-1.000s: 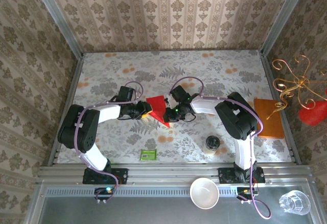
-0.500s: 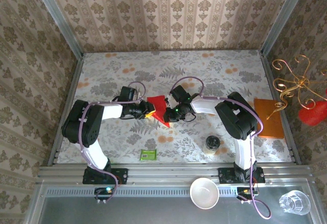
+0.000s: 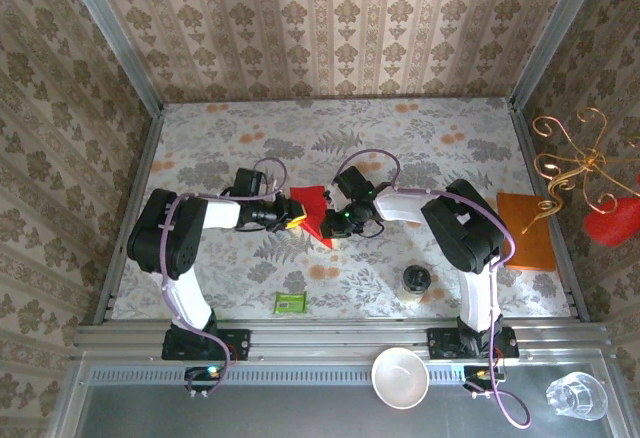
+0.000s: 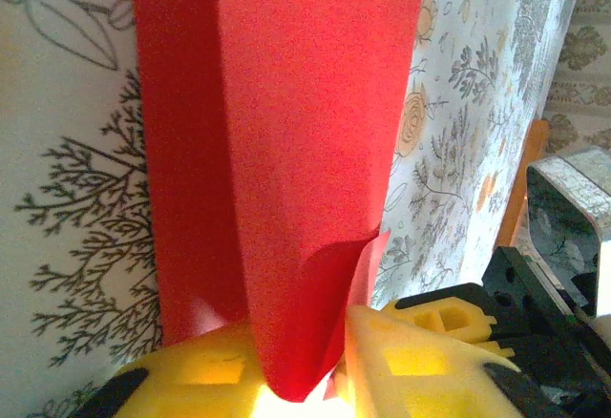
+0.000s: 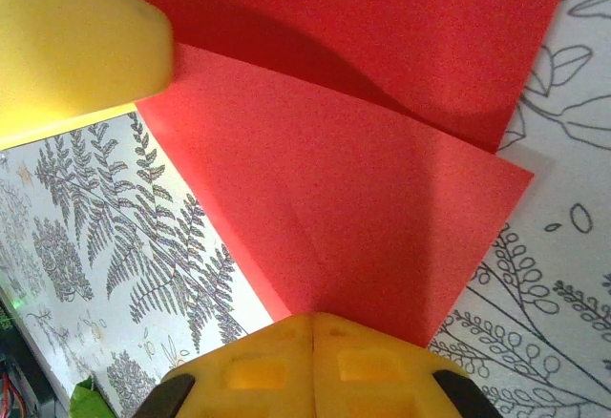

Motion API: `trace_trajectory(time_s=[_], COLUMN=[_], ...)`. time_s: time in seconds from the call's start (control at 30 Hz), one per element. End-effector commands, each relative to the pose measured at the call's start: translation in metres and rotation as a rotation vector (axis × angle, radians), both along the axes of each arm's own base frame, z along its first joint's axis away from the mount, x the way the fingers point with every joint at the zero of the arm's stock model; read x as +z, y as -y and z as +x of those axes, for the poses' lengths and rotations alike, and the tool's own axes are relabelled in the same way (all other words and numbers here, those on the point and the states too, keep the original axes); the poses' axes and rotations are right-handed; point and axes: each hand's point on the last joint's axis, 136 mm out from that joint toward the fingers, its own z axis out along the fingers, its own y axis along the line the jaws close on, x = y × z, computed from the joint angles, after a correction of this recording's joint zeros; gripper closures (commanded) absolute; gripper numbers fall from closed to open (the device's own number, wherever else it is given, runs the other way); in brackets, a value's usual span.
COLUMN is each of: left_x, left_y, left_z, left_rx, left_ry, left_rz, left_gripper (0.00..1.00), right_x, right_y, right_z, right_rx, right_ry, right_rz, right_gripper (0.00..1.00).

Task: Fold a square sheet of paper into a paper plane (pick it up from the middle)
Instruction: Fourth fold the wing at the center of the table.

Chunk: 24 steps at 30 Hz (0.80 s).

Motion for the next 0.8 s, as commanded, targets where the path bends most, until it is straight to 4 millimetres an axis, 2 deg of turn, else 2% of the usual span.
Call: trace_trajectory(time_s=[0.0,0.17,0.37,0.6,0.67,0.77], left_x=[0.002,0.003,0.007,0.026,0.032,0.040], left_y=[0.001,-0.002,-0.004,-0.010,-0.011,-0.010], left_z=[0.004,0.007,0.011,0.023,0.026,0.032], left_rx=[-0.029,-0.019,0.002,0.098,0.119,0.158], left_ry=[0.027,0.035,0.029,0.024,0.019,0.020], left_rz=[-0.014,-0.007,0.008,0.055,0.074,0.088], left_gripper=[0.79,0.89,0.94,0.95,0.95,0.95], right_x=[-0.014,-0.005,0.030,0.042,0.046,0.054], right_y=[0.012,0.012,0.016,0.042,0.043,0.032], right_z=[-0.004,-0.001,0.013,0.027,0.030,0.031], right_rx=[-0.021,-0.022,-0.047,-0.074,-0.060,0.000], right_ry=[-0.025,-0.006,0.108,0.306,0.368,0.468], right_rz=[-0.047,-0.031,-0.034,-0.207,-0.254,-0.299], right_gripper=[0.91,0.86,0.71,0.64,0.62,0.59])
